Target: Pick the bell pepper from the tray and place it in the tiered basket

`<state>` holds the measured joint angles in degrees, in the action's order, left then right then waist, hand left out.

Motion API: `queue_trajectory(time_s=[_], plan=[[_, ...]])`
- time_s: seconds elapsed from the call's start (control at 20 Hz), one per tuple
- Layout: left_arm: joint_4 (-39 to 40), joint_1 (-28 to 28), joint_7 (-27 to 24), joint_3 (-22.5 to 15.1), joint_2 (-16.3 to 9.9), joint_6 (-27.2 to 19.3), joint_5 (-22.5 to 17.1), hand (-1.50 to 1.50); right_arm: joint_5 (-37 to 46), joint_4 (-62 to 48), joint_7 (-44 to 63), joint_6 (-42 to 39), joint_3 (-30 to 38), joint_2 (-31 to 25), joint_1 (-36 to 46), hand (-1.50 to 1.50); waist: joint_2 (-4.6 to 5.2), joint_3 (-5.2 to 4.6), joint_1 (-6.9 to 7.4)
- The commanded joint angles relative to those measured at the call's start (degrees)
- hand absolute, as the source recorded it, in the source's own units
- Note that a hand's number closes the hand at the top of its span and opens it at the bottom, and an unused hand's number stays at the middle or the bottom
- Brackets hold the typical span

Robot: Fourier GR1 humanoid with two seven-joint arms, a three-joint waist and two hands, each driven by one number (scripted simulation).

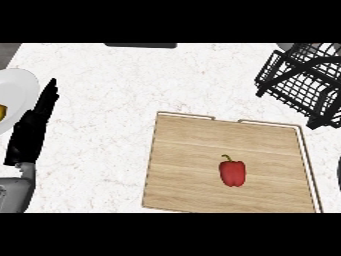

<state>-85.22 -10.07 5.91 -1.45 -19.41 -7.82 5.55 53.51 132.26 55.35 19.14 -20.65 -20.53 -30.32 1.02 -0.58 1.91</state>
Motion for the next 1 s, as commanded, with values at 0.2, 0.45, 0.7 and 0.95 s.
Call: queue_trajectory(time_s=[0.2,0.45,0.7,0.95], plan=[[1.72,-0.46,-1.41,1.04,-0.36,1.08,-0.46,0.00,8.20,-1.30,22.64,-20.06,-5.62,10.69,17.17,-1.50,-0.42,0.28,0.59],[0.49,-0.58,0.05,-0.35,1.42,-1.20,1.61,0.00,13.75,-9.31,25.89,-24.42,-7.34,18.51,21.27,-1.50,-0.71,0.37,-0.28],[-0.68,1.28,0.48,1.13,0.24,0.71,0.03,0.00,15.80,-10.85,28.36,-26.61,-9.93,20.38,23.77,-1.50,-1.06,0.49,-1.24],[1.87,1.54,-1.68,1.02,0.65,0.74,1.16,0.00,15.85,-15.93,29.78,-27.36,-9.68,20.47,29.05,-1.50,-0.95,0.50,-1.43]])
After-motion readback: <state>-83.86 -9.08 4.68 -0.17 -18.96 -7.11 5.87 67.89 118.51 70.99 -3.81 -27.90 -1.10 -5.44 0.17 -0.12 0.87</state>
